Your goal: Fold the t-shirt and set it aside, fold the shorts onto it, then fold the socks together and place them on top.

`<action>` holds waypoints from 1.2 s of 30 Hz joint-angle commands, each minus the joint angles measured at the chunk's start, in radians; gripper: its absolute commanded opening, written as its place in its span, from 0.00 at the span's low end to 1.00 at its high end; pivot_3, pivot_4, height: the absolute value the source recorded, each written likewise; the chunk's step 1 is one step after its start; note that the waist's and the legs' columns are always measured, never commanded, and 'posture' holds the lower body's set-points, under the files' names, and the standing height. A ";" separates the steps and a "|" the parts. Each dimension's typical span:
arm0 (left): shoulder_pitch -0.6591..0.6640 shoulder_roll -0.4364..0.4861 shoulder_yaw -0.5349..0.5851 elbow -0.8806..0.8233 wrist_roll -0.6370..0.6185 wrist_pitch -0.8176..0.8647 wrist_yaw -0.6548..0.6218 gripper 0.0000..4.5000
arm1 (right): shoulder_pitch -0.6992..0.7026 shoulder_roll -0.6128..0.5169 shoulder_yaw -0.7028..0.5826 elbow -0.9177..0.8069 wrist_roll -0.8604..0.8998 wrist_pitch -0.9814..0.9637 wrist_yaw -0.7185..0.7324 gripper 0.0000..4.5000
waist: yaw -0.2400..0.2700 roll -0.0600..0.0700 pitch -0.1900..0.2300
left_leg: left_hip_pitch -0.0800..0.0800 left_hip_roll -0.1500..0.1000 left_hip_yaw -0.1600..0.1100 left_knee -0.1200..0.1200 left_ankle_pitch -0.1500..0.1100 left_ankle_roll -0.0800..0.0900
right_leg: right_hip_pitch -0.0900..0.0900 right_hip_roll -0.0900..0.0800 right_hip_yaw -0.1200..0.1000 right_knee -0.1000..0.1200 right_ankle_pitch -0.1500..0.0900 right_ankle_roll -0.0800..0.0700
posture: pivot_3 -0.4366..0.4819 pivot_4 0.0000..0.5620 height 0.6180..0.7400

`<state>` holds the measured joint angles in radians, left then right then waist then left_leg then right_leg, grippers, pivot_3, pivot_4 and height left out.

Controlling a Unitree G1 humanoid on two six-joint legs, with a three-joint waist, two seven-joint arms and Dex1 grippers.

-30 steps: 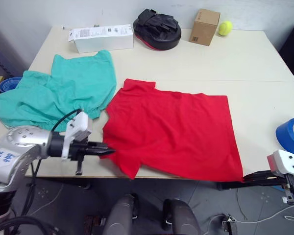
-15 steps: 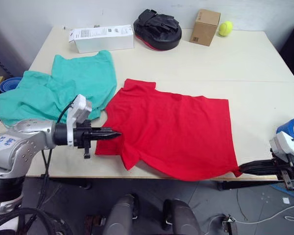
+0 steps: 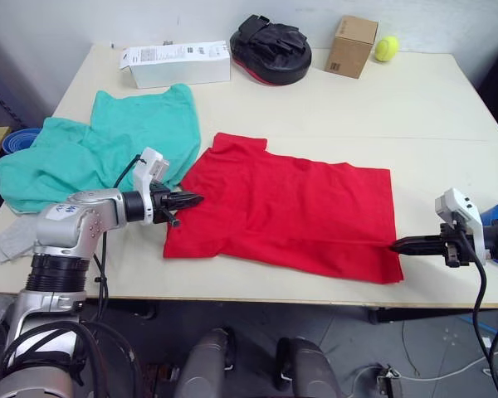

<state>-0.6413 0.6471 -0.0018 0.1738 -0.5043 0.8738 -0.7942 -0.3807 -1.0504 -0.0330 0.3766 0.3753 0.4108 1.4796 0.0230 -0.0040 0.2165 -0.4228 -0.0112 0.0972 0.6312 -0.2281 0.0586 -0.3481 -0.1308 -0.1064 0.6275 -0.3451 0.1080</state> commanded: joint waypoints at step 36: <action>-0.004 0.044 0.063 -0.133 0.091 -0.240 -0.163 0.92 | 0.009 -0.007 -0.152 -0.163 -0.032 -0.082 -0.128 0.90 | -0.003 0.000 0.000 | -0.001 0.000 0.001 0.000 -0.001 -0.002 | -0.001 0.000 0.000 0.000 0.000 0.000 | 0.48 0.27 1.00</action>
<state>-0.6456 0.6727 0.0295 0.1268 -0.3741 0.6290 -0.9326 -0.3749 -1.0304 -0.1361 0.2675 0.3119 0.3169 1.3584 0.0205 -0.0041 0.2165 -0.4234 -0.0112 0.0979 0.6308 -0.2304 0.0542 -0.3495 -0.1312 -0.1066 0.6279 -0.3449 0.1083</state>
